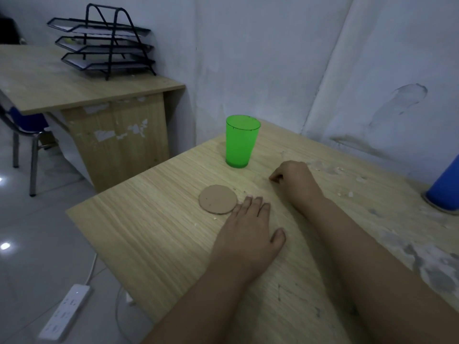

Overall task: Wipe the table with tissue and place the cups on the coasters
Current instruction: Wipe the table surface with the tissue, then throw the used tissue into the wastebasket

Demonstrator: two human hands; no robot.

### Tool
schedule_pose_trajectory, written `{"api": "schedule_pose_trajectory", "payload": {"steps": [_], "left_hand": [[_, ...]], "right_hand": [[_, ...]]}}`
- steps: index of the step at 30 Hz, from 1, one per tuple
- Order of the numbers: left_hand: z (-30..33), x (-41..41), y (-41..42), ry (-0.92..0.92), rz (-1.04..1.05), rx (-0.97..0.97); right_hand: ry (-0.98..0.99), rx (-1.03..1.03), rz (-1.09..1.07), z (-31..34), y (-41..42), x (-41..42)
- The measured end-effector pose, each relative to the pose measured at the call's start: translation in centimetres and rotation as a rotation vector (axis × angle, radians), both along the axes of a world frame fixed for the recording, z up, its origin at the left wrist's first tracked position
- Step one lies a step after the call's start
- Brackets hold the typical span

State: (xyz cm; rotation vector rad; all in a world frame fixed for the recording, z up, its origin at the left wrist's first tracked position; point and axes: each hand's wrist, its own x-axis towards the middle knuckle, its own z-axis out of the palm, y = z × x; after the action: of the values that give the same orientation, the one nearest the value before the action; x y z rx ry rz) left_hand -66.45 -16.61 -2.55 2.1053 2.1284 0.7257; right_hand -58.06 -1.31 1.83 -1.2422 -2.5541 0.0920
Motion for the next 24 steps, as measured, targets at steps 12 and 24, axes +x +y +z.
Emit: {"api": "schedule_pose_trajectory", "payload": {"steps": [12, 24], "left_hand": [[0.3, -0.1, -0.3, -0.131, 0.024, 0.092], [4.4, 1.8, -0.7, -0.68, -0.213, 0.399]], "right_hand": [[0.098, -0.159, -0.027, 1.1, -6.1, -0.7], [1.3, -1.127, -0.067, 4.9, -10.1, 7.3]]}}
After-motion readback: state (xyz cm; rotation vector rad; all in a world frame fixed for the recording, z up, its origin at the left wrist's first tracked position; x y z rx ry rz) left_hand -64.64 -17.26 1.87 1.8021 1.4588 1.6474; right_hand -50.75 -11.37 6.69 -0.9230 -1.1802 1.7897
